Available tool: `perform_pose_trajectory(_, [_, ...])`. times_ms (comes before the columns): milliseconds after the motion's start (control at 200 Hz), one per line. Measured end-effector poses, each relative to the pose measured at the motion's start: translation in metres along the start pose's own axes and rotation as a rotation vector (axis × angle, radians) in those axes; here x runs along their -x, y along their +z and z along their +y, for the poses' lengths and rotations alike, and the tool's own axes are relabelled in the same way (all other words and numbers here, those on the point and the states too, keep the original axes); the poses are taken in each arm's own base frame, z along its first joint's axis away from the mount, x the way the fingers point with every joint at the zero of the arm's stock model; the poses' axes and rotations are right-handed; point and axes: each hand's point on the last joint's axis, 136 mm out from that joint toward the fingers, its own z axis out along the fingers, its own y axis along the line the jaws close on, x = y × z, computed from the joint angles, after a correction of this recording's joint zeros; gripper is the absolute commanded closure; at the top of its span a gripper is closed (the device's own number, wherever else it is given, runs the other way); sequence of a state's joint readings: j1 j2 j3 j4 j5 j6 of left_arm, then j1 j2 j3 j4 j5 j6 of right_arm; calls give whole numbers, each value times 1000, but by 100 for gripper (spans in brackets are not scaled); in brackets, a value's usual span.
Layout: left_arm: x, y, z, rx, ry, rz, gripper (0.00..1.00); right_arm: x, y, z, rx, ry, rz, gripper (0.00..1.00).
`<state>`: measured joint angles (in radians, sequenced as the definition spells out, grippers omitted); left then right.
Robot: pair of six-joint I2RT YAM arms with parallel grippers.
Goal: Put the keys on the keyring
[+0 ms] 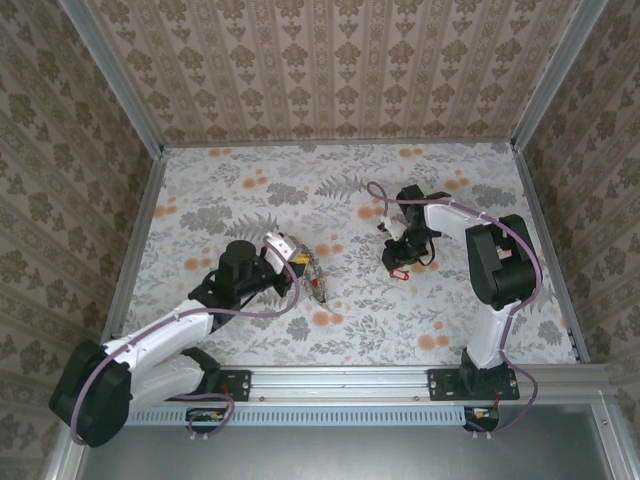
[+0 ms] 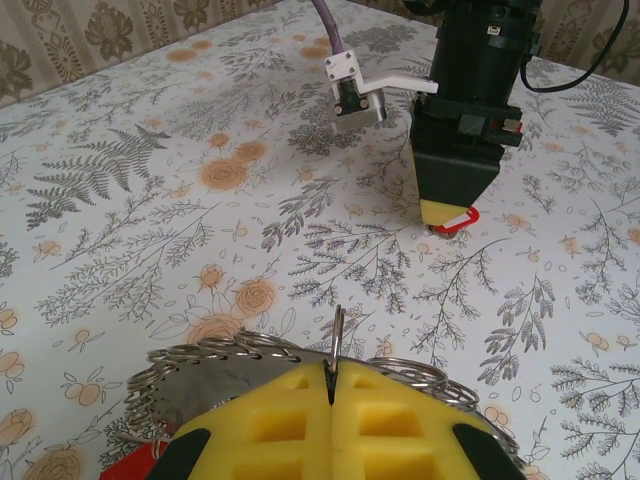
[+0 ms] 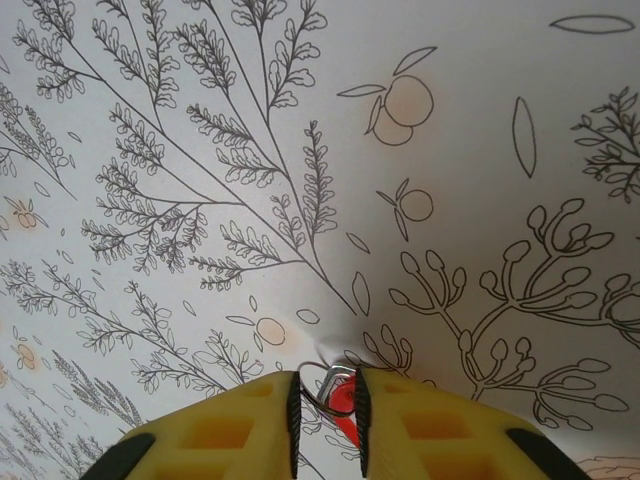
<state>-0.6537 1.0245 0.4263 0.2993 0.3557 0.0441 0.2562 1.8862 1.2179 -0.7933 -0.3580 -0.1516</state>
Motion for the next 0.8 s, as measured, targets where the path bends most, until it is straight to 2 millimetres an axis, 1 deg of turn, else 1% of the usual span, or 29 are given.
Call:
perform_pose_trajectory(70, [-1, 0, 0, 0, -1, 2, 100, 0, 0, 1, 3, 0, 0, 76])
perform_pose_trajectory(125, [-1, 0, 0, 0, -1, 2, 100, 0, 0, 1, 7, -1, 0, 73])
perform_pose_trajectory(210, [-1, 0, 0, 0, -1, 2, 100, -2, 0, 2, 11, -2, 6, 73])
perform_pose_trajectory(365, [0, 0, 0, 0, -5, 2, 100, -5, 2, 5, 10, -6, 21, 73])
perform_pose_trajectory(545, [0, 0, 0, 0, -8, 2, 100, -7, 3, 5, -10, -20, 33, 76])
perform_pose_trajectory(645, [0, 0, 0, 0, -8, 2, 100, -8, 4, 3, -38, -32, 41, 71])
perform_pose_trajectory(715, [0, 0, 0, 0, -8, 2, 100, -10, 6, 2, -60, -43, 48, 69])
perform_pose_trajectory(800, [0, 0, 0, 0, -8, 2, 100, -11, 3, 3, -88, -64, 37, 68])
